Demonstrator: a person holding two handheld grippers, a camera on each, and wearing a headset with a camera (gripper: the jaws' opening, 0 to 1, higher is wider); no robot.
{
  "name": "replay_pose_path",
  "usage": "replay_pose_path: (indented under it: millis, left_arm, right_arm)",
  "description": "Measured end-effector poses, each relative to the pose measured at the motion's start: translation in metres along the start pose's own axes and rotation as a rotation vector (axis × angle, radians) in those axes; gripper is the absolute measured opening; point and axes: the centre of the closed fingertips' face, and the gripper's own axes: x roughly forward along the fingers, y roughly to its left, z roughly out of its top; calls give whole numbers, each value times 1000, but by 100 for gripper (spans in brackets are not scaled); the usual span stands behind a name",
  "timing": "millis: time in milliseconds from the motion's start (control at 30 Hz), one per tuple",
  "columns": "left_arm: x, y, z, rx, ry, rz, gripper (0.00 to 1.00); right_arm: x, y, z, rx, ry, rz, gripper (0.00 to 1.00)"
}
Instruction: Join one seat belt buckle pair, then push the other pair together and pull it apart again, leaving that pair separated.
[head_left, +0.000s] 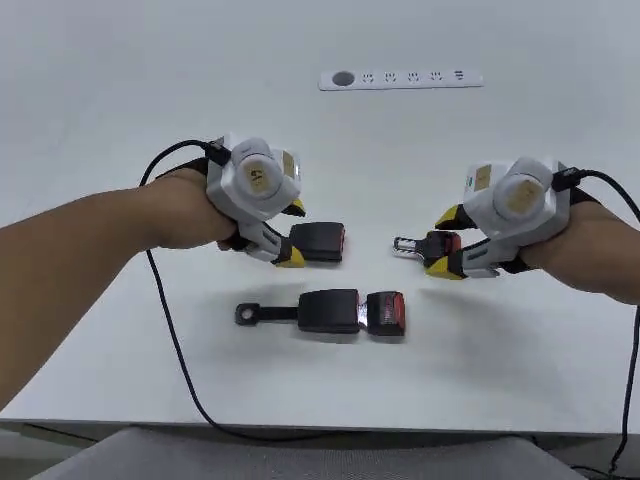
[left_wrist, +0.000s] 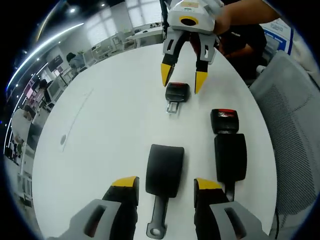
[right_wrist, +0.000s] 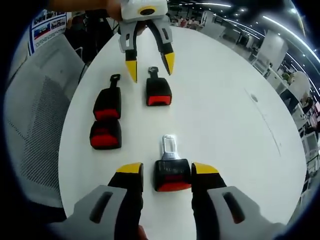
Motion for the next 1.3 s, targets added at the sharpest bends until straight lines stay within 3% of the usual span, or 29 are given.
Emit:
replay_pose_path:
  millis: [33, 233, 433, 767, 933, 1300]
  left_arm:
    - [2, 5, -3, 1, -3, -7, 45]
    - [15, 3, -6, 2, 14, -41, 44]
    - [26, 0, -8, 11, 15, -79, 36]
    - [28, 0, -7, 17, 2, -73, 34]
    - [29, 0, -7, 14, 11, -74, 33]
    - [29, 1, -6, -3, -15, -71, 33]
  right_arm:
    - [1, -2, -2, 2, 2, 1, 37]
    - [9, -5, -14, -6, 21, 23, 37]
    - [13, -5, -17, 5, 20, 52, 34]
    - [16, -4, -18, -41, 27, 102, 33]
    - [18, -4, -13, -61, 47, 101, 33]
    - [37, 2, 17, -56, 0, 97, 33]
